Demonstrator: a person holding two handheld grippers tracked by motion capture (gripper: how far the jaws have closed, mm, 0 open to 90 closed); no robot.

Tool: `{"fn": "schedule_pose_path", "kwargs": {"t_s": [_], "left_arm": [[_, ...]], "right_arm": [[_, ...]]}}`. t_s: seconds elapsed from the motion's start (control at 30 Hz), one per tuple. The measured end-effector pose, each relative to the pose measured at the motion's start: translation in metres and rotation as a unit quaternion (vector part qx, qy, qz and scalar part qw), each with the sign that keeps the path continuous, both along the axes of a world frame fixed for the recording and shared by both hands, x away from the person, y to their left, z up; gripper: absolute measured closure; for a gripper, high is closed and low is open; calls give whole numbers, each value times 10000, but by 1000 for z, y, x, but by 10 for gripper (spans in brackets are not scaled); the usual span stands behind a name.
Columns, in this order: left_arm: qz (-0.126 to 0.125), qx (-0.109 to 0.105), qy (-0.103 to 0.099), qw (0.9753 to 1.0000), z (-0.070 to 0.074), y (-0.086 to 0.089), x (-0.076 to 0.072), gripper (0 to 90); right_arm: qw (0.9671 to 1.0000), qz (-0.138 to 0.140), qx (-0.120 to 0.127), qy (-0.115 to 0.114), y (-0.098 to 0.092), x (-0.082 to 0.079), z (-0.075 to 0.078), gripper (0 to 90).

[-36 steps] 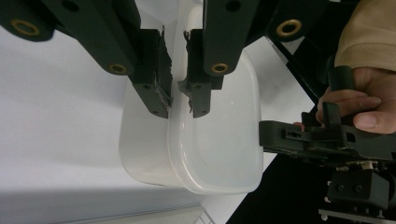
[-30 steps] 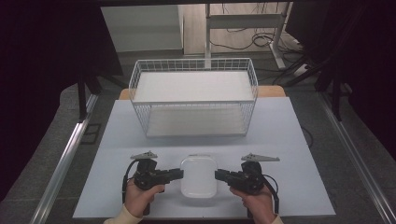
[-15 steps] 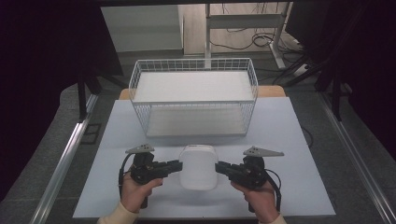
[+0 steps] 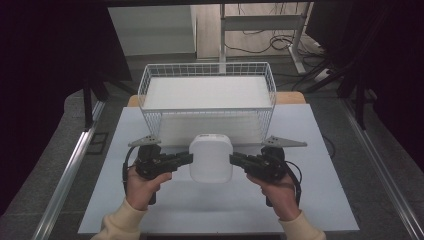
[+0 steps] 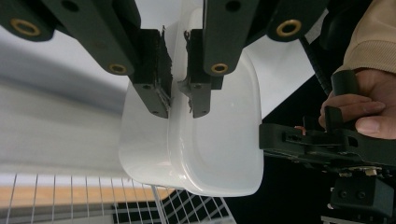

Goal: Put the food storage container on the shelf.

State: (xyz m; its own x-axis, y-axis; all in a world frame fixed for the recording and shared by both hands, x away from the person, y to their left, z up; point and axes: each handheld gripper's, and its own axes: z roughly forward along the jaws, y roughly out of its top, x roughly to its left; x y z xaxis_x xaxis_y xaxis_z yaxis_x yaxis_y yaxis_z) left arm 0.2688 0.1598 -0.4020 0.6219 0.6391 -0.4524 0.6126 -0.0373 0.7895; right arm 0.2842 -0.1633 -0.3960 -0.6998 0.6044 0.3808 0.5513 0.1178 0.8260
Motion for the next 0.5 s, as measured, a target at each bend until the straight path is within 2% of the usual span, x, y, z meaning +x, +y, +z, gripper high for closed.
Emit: {"fn": "schedule_pose_path", "kwargs": {"t_s": [0.2,0.37,0.5], "left_arm": [[77,45,-160,9998,18,4,10,783],[99,-2,-192,9998,26,7,16,782],[139,-2,-262,9996,40,9,24,783]], "right_arm": [[9998,19,-56,-166,6,12,19,795],[9996,52,-69,-263,10,21,32,795],[9995,90,-65,-304,11,29,43,795]]}}
